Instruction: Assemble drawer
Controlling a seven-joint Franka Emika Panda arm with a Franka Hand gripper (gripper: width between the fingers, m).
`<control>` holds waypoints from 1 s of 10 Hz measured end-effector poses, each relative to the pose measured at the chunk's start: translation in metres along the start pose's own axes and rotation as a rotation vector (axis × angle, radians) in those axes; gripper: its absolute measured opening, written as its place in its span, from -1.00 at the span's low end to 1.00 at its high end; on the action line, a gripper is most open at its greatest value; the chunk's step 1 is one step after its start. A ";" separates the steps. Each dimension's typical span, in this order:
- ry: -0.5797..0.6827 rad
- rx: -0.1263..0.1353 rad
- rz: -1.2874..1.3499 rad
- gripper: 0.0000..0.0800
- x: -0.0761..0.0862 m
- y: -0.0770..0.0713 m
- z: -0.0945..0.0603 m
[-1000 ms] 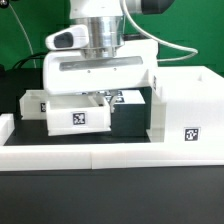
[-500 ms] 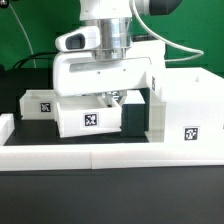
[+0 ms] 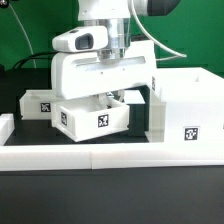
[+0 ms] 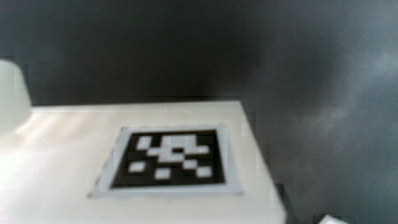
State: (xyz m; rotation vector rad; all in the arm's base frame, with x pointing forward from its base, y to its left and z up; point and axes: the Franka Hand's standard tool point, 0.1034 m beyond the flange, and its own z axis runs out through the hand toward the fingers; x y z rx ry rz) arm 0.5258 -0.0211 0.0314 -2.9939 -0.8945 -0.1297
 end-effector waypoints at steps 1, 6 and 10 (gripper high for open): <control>-0.008 -0.007 -0.123 -0.90 -0.003 0.006 0.001; -0.043 -0.023 -0.499 -0.90 -0.009 0.017 0.003; -0.067 -0.028 -0.764 -0.90 -0.013 0.022 0.003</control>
Offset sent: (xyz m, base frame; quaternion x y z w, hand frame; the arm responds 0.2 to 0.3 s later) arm 0.0060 -0.0050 -0.0001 0.0054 -0.0162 -0.2347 0.9719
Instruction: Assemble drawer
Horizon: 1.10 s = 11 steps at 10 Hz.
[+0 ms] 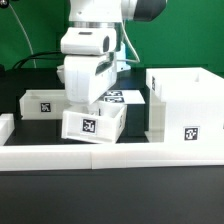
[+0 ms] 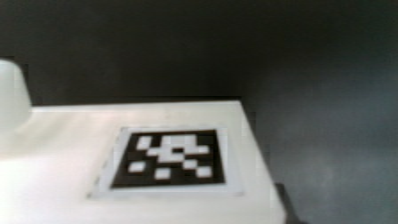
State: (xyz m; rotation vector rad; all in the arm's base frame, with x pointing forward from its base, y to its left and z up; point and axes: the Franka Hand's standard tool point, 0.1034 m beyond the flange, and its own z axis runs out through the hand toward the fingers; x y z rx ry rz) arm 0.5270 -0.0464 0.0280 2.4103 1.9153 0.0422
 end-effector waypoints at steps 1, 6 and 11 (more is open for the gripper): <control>-0.005 0.000 -0.053 -0.90 -0.002 0.000 0.000; -0.022 0.022 -0.166 -0.90 -0.004 -0.003 0.001; -0.031 0.104 -0.165 -0.90 -0.013 -0.008 0.003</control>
Offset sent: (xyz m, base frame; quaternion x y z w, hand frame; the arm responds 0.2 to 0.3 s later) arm -0.0023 0.0090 -0.0007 0.0036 -0.0052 -0.0597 0.9982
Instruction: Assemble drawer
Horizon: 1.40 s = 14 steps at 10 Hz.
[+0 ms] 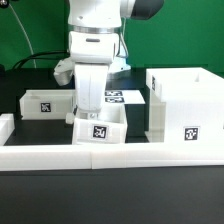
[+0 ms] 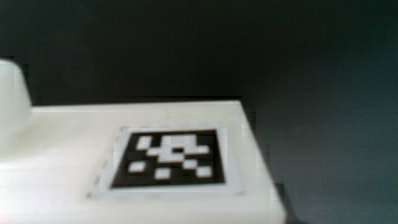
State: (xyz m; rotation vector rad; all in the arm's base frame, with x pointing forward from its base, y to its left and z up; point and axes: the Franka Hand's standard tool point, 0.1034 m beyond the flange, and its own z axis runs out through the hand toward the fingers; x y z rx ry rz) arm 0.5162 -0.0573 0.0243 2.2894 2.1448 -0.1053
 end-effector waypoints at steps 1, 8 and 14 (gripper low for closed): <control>-0.001 0.001 0.011 -0.90 -0.001 0.000 0.000; 0.176 0.034 0.017 -0.90 -0.046 -0.008 0.003; 0.207 0.044 -0.002 -0.90 -0.002 -0.005 0.006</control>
Offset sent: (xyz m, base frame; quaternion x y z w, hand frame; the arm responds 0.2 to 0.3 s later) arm 0.0074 0.0197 0.0044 0.0100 0.2046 0.0077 0.9788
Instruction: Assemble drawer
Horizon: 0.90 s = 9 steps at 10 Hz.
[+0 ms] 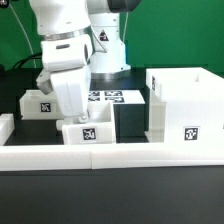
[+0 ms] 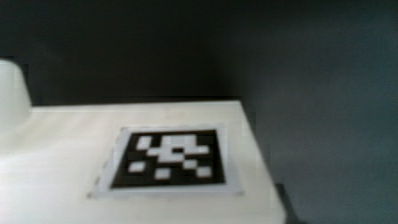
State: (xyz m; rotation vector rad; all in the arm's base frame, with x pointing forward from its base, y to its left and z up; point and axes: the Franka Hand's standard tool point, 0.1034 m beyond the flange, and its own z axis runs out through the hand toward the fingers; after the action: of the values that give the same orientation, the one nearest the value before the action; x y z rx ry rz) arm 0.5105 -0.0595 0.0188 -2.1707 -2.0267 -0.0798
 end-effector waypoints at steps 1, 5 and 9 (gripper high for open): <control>0.005 0.001 0.017 -0.90 0.008 0.001 0.002; 0.006 0.005 0.030 -0.90 0.011 0.000 0.004; 0.000 0.002 0.038 -0.90 0.013 0.001 0.004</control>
Offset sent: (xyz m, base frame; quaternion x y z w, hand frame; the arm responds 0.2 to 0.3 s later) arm 0.0000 0.0000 0.0000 0.0000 0.0000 0.0000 1.0000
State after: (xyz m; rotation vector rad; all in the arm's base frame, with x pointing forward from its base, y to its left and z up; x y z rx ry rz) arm 0.5123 -0.0463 0.0170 -2.2067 -1.9834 -0.0729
